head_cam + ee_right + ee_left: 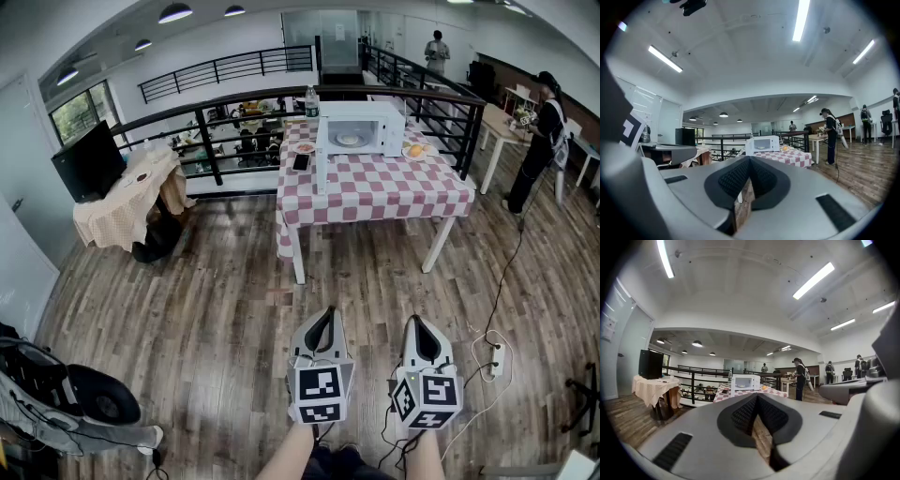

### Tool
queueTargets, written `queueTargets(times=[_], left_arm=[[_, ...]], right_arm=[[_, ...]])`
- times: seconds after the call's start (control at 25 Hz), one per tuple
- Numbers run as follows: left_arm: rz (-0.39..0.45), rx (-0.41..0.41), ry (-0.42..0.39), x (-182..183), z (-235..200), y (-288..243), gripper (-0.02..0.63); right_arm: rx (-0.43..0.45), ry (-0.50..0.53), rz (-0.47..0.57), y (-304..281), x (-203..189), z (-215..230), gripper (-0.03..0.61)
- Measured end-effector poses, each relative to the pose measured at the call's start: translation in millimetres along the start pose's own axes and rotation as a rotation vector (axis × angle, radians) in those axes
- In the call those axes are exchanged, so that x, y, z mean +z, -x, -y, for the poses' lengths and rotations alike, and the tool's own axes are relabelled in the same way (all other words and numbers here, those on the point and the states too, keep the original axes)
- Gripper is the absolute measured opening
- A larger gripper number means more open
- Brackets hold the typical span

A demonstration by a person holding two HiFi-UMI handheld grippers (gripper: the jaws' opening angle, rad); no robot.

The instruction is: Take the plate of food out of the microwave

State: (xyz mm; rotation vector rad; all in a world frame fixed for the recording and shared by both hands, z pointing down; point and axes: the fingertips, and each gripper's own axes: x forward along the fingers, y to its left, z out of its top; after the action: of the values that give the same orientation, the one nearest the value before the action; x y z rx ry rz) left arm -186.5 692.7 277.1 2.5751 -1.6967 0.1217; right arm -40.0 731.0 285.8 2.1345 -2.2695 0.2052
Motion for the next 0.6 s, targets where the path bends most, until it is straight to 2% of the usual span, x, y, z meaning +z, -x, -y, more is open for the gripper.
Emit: queueTargets(times=[0.6], left_arm=[[0.013, 0.004, -0.014, 7, 9, -10, 0.029]], right_arm=[[-0.012, -0.017, 0.038, -1, 11, 27, -0.006]])
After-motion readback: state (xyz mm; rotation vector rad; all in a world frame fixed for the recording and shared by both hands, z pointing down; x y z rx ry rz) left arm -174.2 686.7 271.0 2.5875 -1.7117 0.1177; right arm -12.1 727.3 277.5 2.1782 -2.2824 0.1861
